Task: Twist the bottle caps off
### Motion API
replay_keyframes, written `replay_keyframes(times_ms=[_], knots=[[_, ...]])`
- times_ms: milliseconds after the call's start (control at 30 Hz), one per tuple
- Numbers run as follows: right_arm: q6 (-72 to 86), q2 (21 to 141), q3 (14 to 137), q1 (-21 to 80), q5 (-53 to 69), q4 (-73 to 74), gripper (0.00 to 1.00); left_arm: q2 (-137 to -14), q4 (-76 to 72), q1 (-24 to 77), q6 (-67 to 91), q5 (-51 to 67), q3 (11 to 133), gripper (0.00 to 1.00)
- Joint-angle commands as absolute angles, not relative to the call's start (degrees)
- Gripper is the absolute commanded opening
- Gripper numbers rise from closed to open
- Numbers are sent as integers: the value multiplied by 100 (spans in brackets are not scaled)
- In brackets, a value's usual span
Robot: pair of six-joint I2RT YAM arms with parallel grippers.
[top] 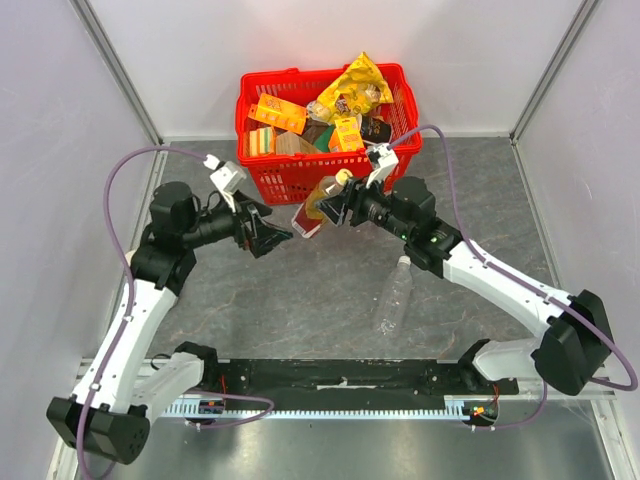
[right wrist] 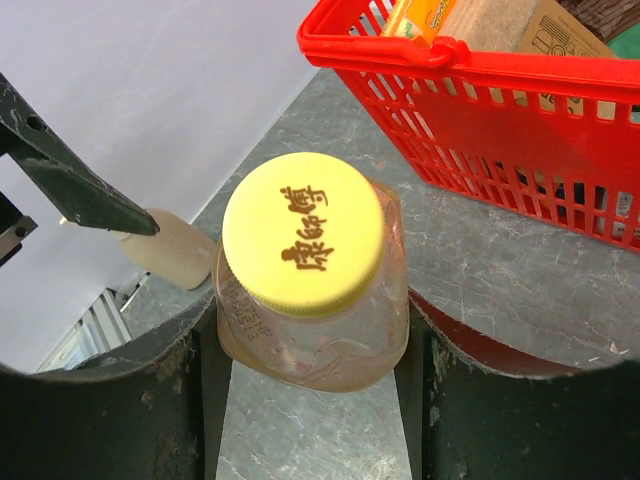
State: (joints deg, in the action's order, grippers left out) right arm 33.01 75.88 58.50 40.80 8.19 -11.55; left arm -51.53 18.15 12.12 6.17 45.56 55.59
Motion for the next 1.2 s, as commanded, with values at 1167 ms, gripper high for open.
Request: replay_keyframes(times_ms=[1167], knots=[[4675, 7181, 5766, 3858, 1810, -1432, 48, -6539, 1424, 3955, -721, 686, 6073, 97]])
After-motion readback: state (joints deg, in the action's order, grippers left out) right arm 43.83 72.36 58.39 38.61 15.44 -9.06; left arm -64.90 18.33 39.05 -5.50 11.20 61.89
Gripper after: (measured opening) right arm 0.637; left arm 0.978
